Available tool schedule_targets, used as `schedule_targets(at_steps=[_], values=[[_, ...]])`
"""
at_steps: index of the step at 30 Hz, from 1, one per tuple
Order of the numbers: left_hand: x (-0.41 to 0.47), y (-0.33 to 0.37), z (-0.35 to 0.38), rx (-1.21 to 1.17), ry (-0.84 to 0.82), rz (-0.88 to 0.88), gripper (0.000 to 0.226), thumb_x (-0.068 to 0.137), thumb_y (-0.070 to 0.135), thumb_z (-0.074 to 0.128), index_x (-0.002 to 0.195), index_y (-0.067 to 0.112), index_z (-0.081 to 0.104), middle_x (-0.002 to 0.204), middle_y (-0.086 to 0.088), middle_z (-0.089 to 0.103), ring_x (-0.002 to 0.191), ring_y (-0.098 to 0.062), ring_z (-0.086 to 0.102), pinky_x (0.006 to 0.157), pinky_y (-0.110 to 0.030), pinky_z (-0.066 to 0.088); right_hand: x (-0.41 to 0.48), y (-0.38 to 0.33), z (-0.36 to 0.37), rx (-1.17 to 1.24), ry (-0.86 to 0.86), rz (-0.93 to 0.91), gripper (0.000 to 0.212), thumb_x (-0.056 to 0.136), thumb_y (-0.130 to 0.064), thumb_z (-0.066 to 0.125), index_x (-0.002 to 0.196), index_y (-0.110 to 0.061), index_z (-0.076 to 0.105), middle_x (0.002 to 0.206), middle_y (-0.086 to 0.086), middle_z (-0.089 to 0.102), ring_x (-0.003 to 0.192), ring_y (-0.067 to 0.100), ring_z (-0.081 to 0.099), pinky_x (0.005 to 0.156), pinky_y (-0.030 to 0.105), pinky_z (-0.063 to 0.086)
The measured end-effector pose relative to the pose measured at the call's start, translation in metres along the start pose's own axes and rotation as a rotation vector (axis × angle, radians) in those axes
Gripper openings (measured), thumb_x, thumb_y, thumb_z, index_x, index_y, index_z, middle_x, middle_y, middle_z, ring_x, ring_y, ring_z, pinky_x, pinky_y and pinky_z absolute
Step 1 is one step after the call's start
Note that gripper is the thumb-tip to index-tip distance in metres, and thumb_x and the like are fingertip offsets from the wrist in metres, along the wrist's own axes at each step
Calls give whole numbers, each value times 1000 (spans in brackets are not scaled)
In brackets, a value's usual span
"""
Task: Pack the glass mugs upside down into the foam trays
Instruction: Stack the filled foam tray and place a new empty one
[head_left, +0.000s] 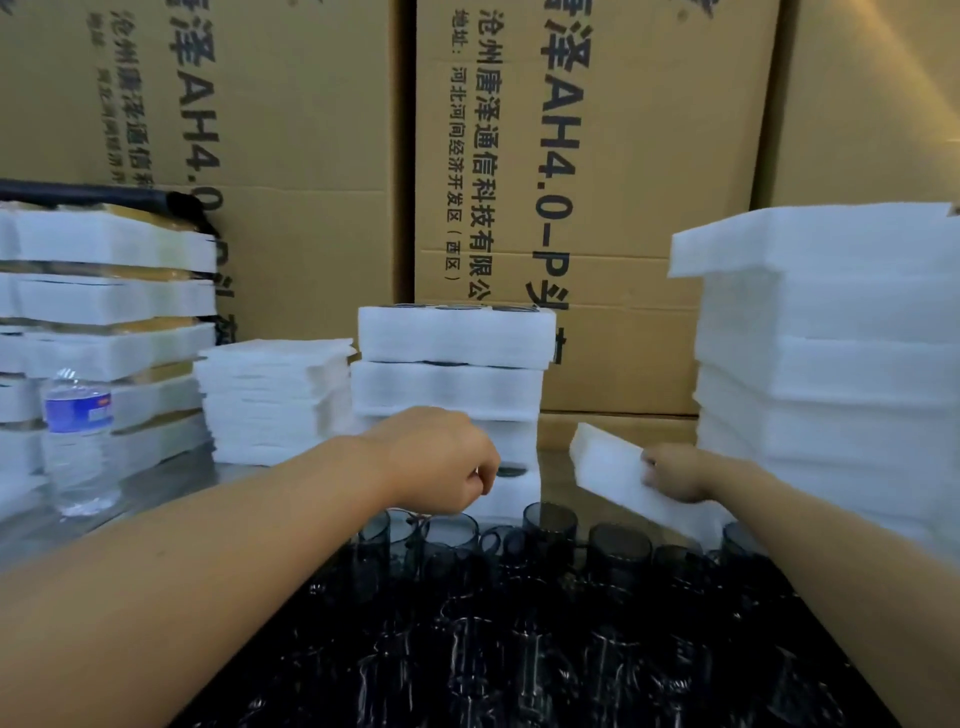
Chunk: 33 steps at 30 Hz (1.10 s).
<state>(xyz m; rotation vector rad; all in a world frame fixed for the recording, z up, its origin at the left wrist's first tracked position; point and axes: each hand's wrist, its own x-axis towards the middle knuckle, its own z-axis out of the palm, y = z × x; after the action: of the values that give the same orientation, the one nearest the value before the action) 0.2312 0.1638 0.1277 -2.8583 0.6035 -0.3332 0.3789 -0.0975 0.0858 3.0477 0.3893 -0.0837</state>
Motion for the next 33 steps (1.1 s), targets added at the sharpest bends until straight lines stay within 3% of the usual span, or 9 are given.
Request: schedule_targets(at_steps=[5,8,11,15,19,22,25,29,33], values=[[0,14,-8,-46,77,-49,31,93,21,42,106,32,68,95,14,66,93,-11,58,69,-26,43,-25,16,-16,440,336,-3,26,102,-21,36,76,-18,33,77,2,41,78,23,43,68,32,29],[-6,35,-9,-247,132,-119,33,94,18,40,103,32,69,75,21,54,64,3,53,54,-20,37,-57,13,-24,685,486,-25,26,101,-28,37,106,-5,48,101,12,54,94,30,52,72,35,37],[-12,64,-9,-525,181,-179,35,95,13,40,106,28,70,68,18,58,44,5,50,46,-11,38,-95,12,-29,753,556,-91,28,100,-34,39,113,-11,50,110,8,57,99,24,54,79,35,42],[-29,95,-14,-787,170,-234,46,98,16,40,142,27,38,126,8,53,100,-8,55,75,-17,46,-151,14,-37,753,549,-209,24,99,-37,43,113,-20,52,112,-1,59,103,18,55,82,31,43],[-54,115,-13,-1121,284,-380,68,98,13,38,151,32,0,140,5,36,81,-6,54,54,-12,42,-208,17,-44,738,467,-353,9,94,-37,52,100,-34,59,101,-20,65,100,0,59,83,25,43],[-84,121,-11,-1348,554,-472,56,98,27,31,149,38,12,139,5,42,98,-6,54,78,-17,40,-250,18,-45,712,467,-438,7,84,-28,61,86,-33,63,95,-20,67,95,-3,60,80,24,42],[-113,119,-11,-1411,768,-512,65,84,52,27,147,37,22,118,10,48,125,-17,46,108,-42,31,-288,19,-39,728,455,-488,18,77,-10,62,79,-28,63,89,-11,66,86,4,61,83,30,45],[-149,117,-26,-1518,963,-467,59,79,60,33,134,41,39,116,14,57,113,-6,57,101,-31,39,-332,26,-26,507,467,-540,25,77,-4,70,81,-27,63,92,-9,62,91,15,60,88,38,47],[-184,140,-9,-1520,774,-431,35,83,46,61,110,56,40,102,15,70,104,-4,64,92,-25,45,-368,28,-9,322,492,-676,21,77,-9,73,83,-26,62,95,-10,63,90,10,61,78,22,45]])
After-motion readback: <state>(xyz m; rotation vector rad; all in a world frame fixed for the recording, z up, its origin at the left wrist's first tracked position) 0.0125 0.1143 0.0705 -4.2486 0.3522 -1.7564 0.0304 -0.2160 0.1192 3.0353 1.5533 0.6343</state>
